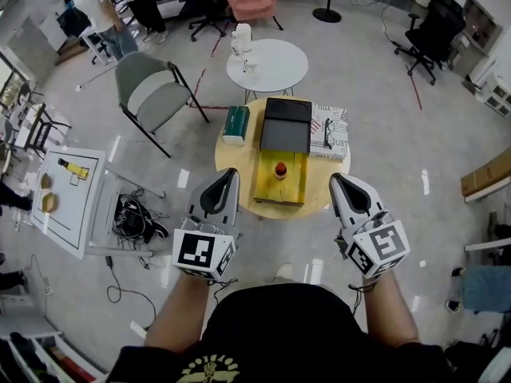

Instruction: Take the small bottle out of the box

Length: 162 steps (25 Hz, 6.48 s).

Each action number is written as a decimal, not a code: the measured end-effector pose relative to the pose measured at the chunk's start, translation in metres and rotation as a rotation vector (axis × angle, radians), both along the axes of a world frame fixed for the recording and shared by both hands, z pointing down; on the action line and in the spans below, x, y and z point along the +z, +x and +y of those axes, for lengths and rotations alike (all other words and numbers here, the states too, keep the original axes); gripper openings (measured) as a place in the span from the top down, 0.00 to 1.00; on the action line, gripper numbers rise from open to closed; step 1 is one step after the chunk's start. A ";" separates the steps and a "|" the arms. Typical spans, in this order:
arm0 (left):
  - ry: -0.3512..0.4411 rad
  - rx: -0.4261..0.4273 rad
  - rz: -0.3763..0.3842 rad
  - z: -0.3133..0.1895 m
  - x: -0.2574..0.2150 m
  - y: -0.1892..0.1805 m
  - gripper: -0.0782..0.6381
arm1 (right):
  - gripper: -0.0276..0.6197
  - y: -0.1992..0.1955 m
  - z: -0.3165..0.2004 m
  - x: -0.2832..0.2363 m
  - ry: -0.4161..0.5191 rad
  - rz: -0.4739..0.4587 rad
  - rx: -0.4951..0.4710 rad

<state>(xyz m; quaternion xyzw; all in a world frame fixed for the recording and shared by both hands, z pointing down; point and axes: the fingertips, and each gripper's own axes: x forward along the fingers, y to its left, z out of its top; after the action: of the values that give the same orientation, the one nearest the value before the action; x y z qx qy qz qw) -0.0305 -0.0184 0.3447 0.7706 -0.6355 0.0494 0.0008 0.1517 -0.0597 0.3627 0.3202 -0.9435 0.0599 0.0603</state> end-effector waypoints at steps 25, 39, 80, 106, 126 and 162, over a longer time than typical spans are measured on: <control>0.008 0.042 -0.020 -0.048 0.002 -0.036 0.87 | 0.93 -0.036 -0.032 0.011 -0.020 0.011 0.058; 0.043 0.095 0.004 -0.098 -0.006 -0.054 0.87 | 0.93 -0.054 -0.073 0.008 -0.021 0.013 0.119; -0.027 0.336 0.019 -0.172 0.035 -0.089 0.87 | 0.93 -0.115 -0.112 0.040 -0.050 0.098 0.288; -0.039 0.217 0.015 -0.214 0.040 -0.064 0.87 | 0.93 -0.117 -0.147 0.094 -0.061 0.164 0.086; -0.070 0.187 -0.011 -0.202 0.050 -0.079 0.87 | 0.86 -0.124 -0.145 0.145 -0.138 0.154 0.047; -0.058 0.176 -0.058 -0.182 0.044 -0.099 0.87 | 0.75 -0.134 -0.130 0.286 -0.266 0.331 -0.009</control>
<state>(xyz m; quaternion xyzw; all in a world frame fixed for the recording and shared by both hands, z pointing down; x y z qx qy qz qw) -0.1295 -0.2004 0.3883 0.8213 -0.5633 0.0900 0.0005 0.0178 -0.1898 0.6483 0.3105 -0.9059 0.1303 0.2568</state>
